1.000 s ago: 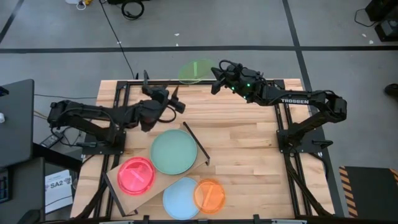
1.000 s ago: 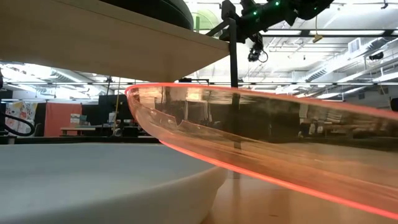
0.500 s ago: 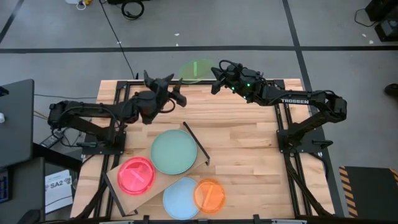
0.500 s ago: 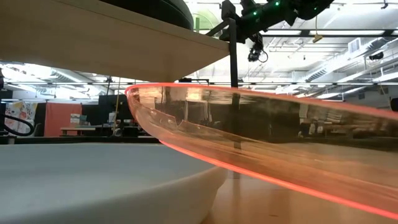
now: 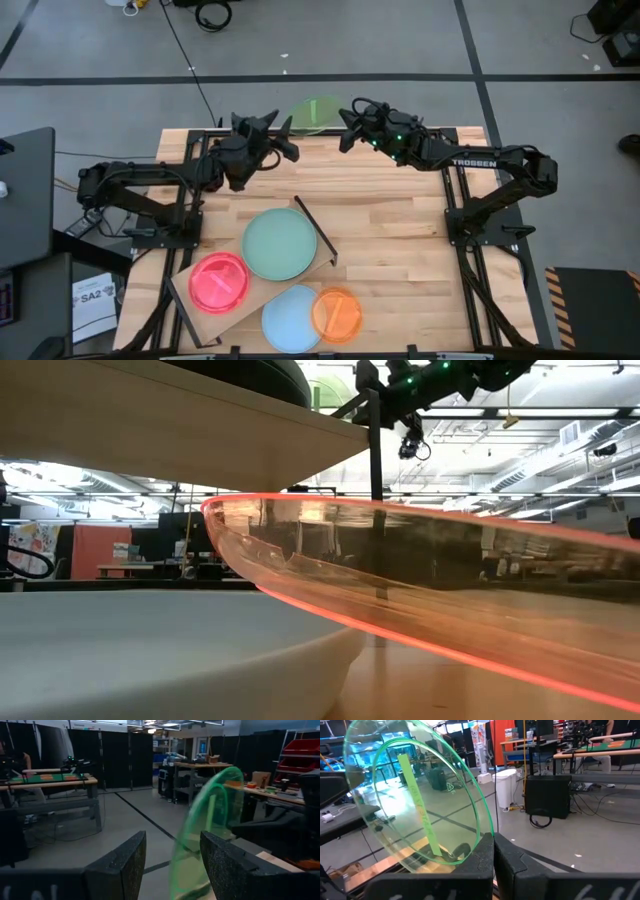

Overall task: Place and stack plates onto a shelf
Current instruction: Stack the green plate on top of the pink plate on the shelf

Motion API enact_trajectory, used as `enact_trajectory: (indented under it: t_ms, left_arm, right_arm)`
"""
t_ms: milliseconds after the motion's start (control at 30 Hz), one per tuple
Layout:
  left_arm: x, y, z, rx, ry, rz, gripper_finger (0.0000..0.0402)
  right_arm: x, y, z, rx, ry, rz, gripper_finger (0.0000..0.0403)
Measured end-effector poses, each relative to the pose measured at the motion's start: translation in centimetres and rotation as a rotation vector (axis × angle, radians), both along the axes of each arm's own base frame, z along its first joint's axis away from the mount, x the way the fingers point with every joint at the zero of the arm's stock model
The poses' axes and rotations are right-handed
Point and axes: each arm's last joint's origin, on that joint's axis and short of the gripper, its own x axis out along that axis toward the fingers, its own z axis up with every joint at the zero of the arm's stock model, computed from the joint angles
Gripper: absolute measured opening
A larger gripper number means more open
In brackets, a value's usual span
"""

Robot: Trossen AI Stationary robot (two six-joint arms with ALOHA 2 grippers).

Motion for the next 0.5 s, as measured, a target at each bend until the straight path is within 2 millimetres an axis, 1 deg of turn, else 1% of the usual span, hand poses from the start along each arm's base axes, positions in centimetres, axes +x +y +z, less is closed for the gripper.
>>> enact_trajectory:
  t_ms: [367,500]
  left_arm:
    - [-0.04,0.20,-0.03,0.001,0.006,0.007,0.0191]
    - [-0.04,0.19,-0.05,0.002,0.010,0.007,0.0176]
  right_arm:
    - [0.09,0.23,0.00,0.008,-0.007,0.008,0.0007]
    - [0.13,0.34,0.00,0.008,-0.007,0.012,0.0007]
